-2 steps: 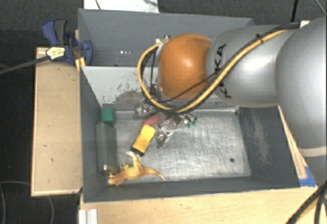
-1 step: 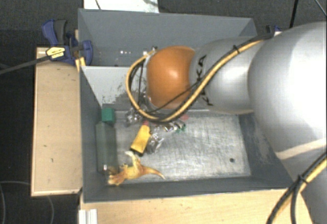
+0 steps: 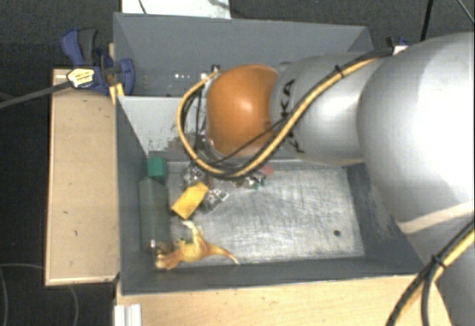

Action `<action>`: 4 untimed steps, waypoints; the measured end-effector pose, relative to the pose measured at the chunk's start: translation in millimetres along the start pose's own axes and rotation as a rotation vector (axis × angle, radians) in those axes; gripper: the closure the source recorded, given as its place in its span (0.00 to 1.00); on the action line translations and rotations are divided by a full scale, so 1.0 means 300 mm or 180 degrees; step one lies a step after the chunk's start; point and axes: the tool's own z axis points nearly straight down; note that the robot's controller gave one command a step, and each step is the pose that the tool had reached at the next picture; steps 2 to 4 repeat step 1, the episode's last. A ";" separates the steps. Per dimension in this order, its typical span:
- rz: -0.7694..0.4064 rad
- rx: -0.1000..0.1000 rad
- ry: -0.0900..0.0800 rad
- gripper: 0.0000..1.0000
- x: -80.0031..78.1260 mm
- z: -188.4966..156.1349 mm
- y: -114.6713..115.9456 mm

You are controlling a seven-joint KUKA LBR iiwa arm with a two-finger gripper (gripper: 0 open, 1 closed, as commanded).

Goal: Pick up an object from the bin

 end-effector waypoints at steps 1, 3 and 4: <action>-0.0041 -0.0002 -0.0001 1.00 0.001 -0.001 0.000; -0.0041 -0.0002 -0.0001 1.00 0.001 -0.001 0.000; -0.0041 -0.0002 -0.0001 1.00 0.001 -0.001 0.000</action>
Offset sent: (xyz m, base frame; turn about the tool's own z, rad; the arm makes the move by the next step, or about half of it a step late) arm -0.0002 0.0000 0.0006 0.0000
